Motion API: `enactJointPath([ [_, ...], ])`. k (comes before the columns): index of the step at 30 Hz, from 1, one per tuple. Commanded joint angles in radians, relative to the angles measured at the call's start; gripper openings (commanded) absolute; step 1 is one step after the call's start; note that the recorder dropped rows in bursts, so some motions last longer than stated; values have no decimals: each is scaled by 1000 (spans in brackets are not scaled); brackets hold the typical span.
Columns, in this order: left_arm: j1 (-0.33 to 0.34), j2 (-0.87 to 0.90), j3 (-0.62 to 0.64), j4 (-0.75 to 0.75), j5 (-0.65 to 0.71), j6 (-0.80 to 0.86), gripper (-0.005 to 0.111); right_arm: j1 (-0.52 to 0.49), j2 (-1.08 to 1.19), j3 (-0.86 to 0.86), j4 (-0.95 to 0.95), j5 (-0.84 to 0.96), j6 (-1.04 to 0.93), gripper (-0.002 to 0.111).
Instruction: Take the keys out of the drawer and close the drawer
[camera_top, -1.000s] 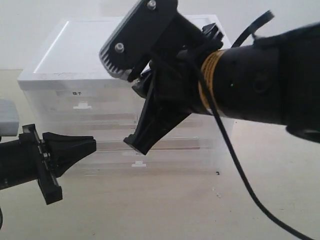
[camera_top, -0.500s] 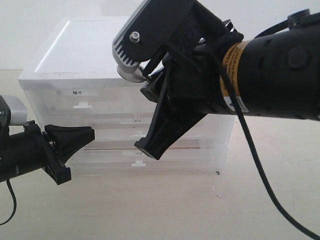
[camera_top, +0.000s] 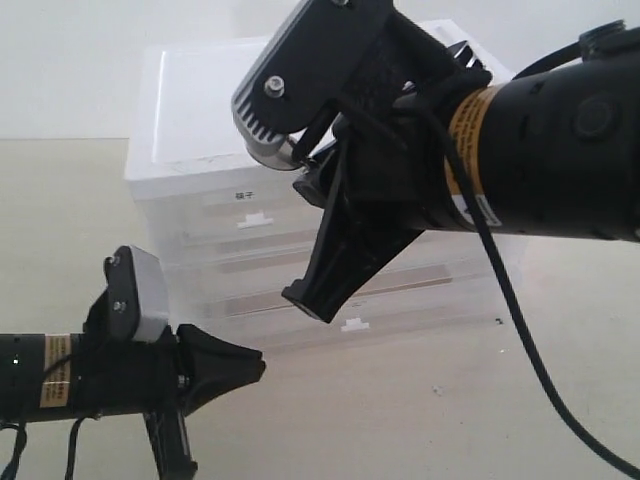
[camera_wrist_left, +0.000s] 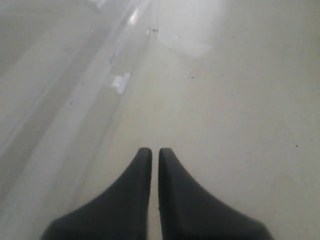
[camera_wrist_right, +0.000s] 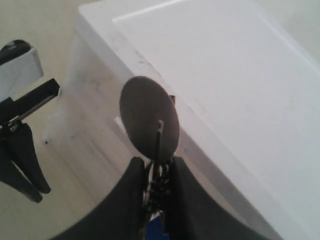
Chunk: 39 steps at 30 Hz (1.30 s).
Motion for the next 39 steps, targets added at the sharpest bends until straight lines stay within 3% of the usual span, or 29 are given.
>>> enactJointPath([
  [1,-62,-17,-4,-169,4,71,4,-3,-11,-2,1,22,-10,0],
  [6,-60,-69,37,-297,3,87,4,-3,-11,-2,1,31,-10,0],
  [10,-60,-131,100,-685,3,227,4,-3,-11,-2,1,49,-10,0],
  [12,-60,-157,119,-803,-2,272,4,-3,-11,-2,1,55,-10,0],
  [20,-60,-199,131,-933,-7,323,4,-3,-11,-2,1,87,-10,0],
  [28,-60,-205,139,-977,-12,323,4,-3,-11,-2,1,87,-19,0],
  [34,-60,-271,229,-1015,-161,318,4,-3,-11,-2,1,90,-19,0],
  [37,-60,-305,251,-851,-162,261,4,-3,-11,-2,1,90,-19,0],
  [39,-62,-303,233,-526,-155,227,4,-3,-11,-2,1,90,-23,0],
])
